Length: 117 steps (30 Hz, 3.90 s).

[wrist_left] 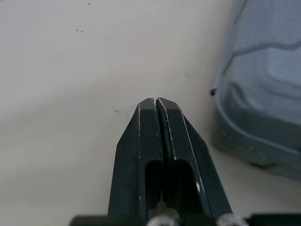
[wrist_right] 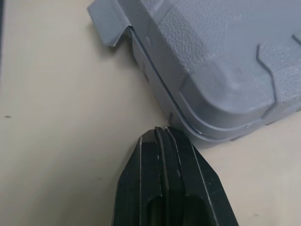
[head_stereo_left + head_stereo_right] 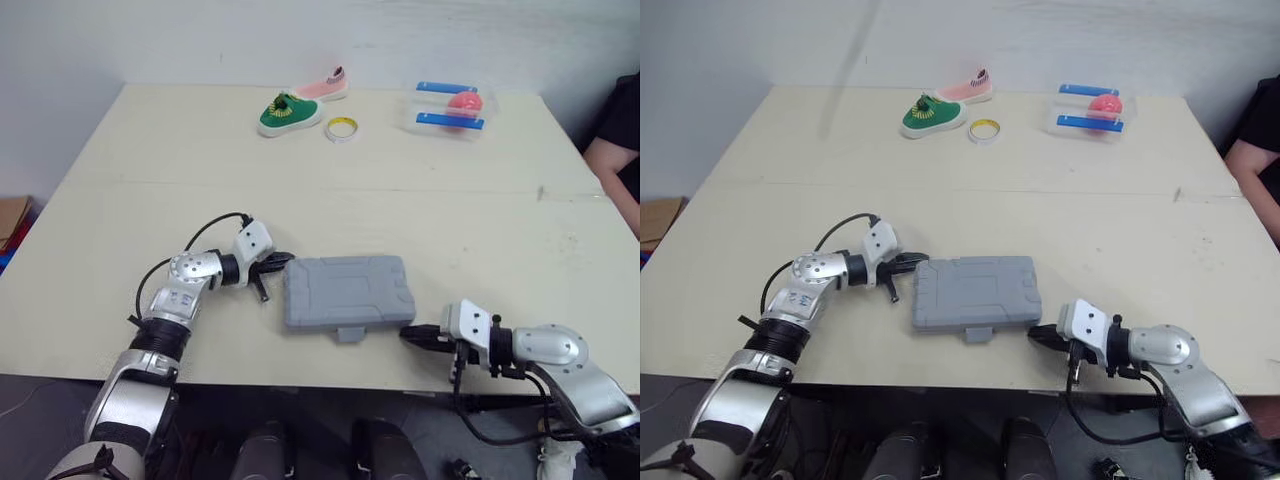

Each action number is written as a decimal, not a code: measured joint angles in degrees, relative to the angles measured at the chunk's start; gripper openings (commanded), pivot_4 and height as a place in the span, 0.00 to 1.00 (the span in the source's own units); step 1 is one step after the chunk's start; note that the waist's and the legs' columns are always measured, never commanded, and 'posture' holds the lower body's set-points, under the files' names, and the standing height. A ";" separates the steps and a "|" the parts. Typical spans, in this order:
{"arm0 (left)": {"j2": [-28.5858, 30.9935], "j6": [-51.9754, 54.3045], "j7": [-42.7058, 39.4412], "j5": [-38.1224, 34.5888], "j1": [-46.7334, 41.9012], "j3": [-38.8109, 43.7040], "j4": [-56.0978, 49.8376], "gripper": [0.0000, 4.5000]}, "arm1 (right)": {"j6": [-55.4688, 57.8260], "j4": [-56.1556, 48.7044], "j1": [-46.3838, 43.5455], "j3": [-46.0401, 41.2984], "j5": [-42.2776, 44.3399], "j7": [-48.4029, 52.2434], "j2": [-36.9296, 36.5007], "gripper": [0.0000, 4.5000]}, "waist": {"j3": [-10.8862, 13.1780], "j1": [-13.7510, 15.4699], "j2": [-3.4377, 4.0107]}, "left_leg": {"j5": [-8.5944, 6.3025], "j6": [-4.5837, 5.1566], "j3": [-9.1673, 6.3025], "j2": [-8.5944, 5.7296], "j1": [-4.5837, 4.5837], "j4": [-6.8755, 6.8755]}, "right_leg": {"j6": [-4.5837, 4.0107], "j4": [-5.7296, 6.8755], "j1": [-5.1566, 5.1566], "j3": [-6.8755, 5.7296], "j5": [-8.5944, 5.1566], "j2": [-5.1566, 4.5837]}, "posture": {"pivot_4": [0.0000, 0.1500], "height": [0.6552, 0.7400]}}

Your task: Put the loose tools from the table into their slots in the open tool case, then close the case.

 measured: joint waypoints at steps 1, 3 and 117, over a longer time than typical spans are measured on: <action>0.10 -0.17 -0.98 0.03 0.01 0.06 0.12 0.00 | -0.03 1.03 -1.01 0.03 -0.54 0.18 0.61 0.00 | 0.00 -0.05 -0.01 | -0.01 -0.01 -0.02 0.01 0.00 0.00 | 0.00 0.00 0.00 0.00 0.00 -0.03 | 1.00 1.00; 0.41 -0.21 -2.44 0.02 0.20 0.16 -0.20 0.00 | -0.38 2.15 -2.64 0.40 -1.34 0.28 1.30 0.00 | 0.00 -0.15 0.00 | -0.03 -0.05 -0.02 0.03 0.00 -0.01 | 0.00 0.00 -0.01 0.01 0.00 -0.02 | 1.00 1.00; 17.63 15.14 3.46 -12.69 37.07 29.66 -38.48 1.00 | -5.91 13.12 -4.30 -23.69 6.81 10.75 -6.61 0.88 | 0.56 -1.26 0.17 | -0.33 -0.54 -0.47 0.37 0.47 -0.91 | -0.50 -0.84 0.52 -0.04 -0.32 0.19 | 1.00 1.00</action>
